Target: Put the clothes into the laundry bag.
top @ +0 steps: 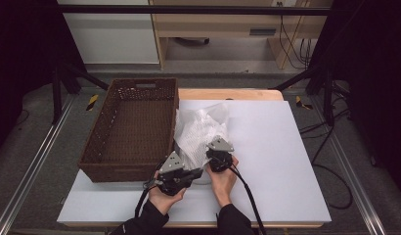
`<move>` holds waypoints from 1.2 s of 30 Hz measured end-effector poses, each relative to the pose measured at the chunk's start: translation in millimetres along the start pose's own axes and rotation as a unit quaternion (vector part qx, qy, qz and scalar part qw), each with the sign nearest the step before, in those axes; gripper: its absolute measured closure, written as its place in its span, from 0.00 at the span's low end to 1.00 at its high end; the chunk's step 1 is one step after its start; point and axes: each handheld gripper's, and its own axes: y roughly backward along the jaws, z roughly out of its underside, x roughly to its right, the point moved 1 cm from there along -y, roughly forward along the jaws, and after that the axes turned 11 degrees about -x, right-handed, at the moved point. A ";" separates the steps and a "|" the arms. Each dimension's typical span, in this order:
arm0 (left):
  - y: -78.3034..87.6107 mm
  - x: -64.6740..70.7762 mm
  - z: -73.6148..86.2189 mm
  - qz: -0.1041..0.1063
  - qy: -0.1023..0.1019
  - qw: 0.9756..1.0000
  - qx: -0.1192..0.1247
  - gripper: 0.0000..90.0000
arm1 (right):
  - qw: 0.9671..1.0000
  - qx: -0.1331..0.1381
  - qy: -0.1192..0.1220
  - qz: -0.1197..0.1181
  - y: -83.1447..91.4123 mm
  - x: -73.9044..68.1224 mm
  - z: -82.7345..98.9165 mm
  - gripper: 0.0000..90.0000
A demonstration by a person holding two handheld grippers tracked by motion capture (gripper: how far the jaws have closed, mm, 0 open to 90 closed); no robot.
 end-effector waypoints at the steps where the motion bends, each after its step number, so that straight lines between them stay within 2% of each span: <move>1: -1.5 -0.9 1.2 0.002 0.002 1.000 -0.003 0.99 | 1.000 -0.001 0.006 0.016 -4.3 0.2 1.0 0.98; 2: -3.4 -1.7 2.8 -0.002 0.000 1.000 -0.006 0.99 | 1.000 -0.014 0.003 0.025 -8.1 0.9 1.6 0.98; 4: -8.4 -4.7 5.7 -0.006 0.002 1.000 -0.014 0.99 | 0.999 -0.023 0.003 0.022 -9.7 2.9 -0.1 0.97; 6: -12.8 -8.7 8.1 -0.006 0.008 1.000 -0.018 0.98 | 0.999 -0.032 0.007 0.007 -7.8 5.4 0.9 0.93; 7: -14.7 -10.1 9.2 -0.008 0.008 1.000 -0.021 0.98 | 0.999 -0.040 0.007 -0.009 -4.6 7.3 2.4 0.88; 9: -17.7 -12.1 11.6 -0.012 0.007 1.000 -0.025 0.98 | 0.998 -0.039 0.020 -0.039 6.9 13.7 7.8 0.72; 11: -20.1 -13.3 13.6 -0.014 0.007 0.999 -0.031 0.98 | 0.995 -0.043 0.039 -0.076 24.4 23.3 15.0 0.62; 14: -25.7 -13.9 15.7 -0.014 0.005 0.999 -0.041 0.98 | 0.989 -0.043 0.050 -0.133 60.5 42.3 30.4 0.56; 17: -35.1 -11.1 16.8 -0.012 -0.004 0.998 -0.059 0.96 | 0.985 -0.031 0.056 -0.162 82.3 53.6 42.7 0.59; 20: -45.9 -5.4 18.4 -0.031 -0.023 0.996 -0.077 0.95 | 0.983 -0.031 0.045 -0.174 87.8 57.9 54.8 0.59; 21: -48.4 -4.8 18.6 -0.036 -0.028 0.996 -0.079 0.94 | 0.982 -0.044 0.045 -0.176 87.9 59.6 58.5 0.59; 22: -50.4 -4.7 18.2 -0.033 -0.025 0.996 -0.077 0.93 | 0.982 -0.060 0.047 -0.173 89.7 60.9 60.1 0.59; 26: -47.9 -4.0 15.6 -0.039 -0.025 0.997 -0.066 0.91 | 0.981 -0.046 0.035 -0.186 99.2 65.7 66.6 0.59; 28: -46.5 -4.5 13.8 -0.051 -0.023 0.997 -0.057 0.97 | 0.983 -0.035 0.026 -0.177 95.4 64.0 68.0 0.57; 29: -45.4 -5.0 12.3 -0.053 -0.021 0.997 -0.050 0.98 | 0.984 -0.034 0.028 -0.175 90.3 60.5 68.8 0.56; 30: -44.2 -5.2 10.6 -0.054 -0.023 0.997 -0.045 0.99 | 0.984 -0.035 0.042 -0.170 84.9 56.0 69.4 0.56; 31: -42.8 -5.1 8.7 -0.064 -0.028 0.997 -0.042 0.99 | 0.984 -0.036 0.052 -0.167 80.0 51.4 69.9 0.56; 33: -38.7 -6.3 5.2 -0.074 -0.028 0.996 -0.028 0.99 | 0.979 -0.035 0.065 -0.189 74.7 42.5 69.5 0.58; 34: -37.1 -7.0 3.9 -0.076 -0.025 0.997 -0.021 0.99 | 0.978 -0.030 0.069 -0.195 75.7 40.0 69.1 0.59; 36: -38.1 -7.8 3.3 -0.080 -0.026 0.996 -0.028 0.99 | 0.974 -0.017 0.077 -0.214 83.8 35.5 66.9 0.62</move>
